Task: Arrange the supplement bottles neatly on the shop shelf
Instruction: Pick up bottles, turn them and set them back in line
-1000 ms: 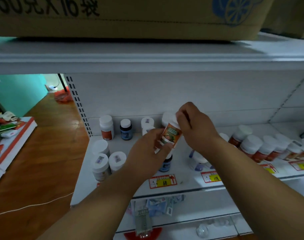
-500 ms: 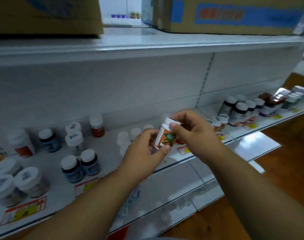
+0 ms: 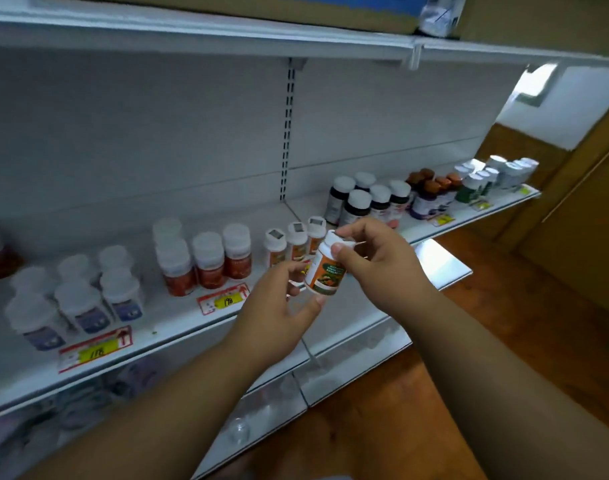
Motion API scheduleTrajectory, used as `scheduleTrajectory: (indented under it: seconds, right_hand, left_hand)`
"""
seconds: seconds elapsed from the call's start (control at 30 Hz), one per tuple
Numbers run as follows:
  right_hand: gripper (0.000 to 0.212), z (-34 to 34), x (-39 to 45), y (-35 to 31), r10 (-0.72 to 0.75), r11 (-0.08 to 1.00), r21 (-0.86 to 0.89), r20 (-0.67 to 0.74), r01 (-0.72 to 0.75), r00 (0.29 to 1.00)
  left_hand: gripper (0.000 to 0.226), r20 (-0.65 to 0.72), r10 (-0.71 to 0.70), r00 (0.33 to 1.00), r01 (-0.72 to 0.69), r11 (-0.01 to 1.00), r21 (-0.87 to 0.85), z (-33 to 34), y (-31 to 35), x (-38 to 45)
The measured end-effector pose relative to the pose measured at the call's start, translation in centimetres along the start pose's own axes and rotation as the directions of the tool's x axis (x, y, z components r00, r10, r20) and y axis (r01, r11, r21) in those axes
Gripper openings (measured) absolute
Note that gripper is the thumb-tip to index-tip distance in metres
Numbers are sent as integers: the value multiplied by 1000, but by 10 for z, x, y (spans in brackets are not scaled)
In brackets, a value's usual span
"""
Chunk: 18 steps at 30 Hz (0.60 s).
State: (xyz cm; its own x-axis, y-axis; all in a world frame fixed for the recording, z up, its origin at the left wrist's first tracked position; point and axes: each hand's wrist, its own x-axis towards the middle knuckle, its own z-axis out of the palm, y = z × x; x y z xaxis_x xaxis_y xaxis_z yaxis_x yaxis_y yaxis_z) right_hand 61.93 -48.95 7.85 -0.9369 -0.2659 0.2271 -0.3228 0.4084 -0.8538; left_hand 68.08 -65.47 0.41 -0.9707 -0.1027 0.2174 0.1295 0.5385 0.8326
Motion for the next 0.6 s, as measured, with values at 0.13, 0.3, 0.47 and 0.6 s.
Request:
scheduleTrajectory:
  seconds: [0.13, 0.3, 0.47, 0.6]
  right_hand:
    - [9, 2, 49, 14, -53, 998, -35, -3, 53, 999]
    - [9, 13, 100, 26, -107, 994, -11, 73, 108, 992]
    - [11, 29, 147, 36, -188, 981, -27, 143, 194, 972]
    - [19, 54, 193, 36, -223, 959, -115, 261, 259, 939]
  left_hand:
    - [43, -98, 18, 995, -6, 993, 118, 9, -9, 33]
    - [45, -136, 29, 990, 8, 965, 260, 9, -15, 70]
    - [50, -125, 40, 991, 19, 900, 435, 5, -20, 81]
    - [48, -135, 52, 990, 45, 778, 627, 8, -21, 88]
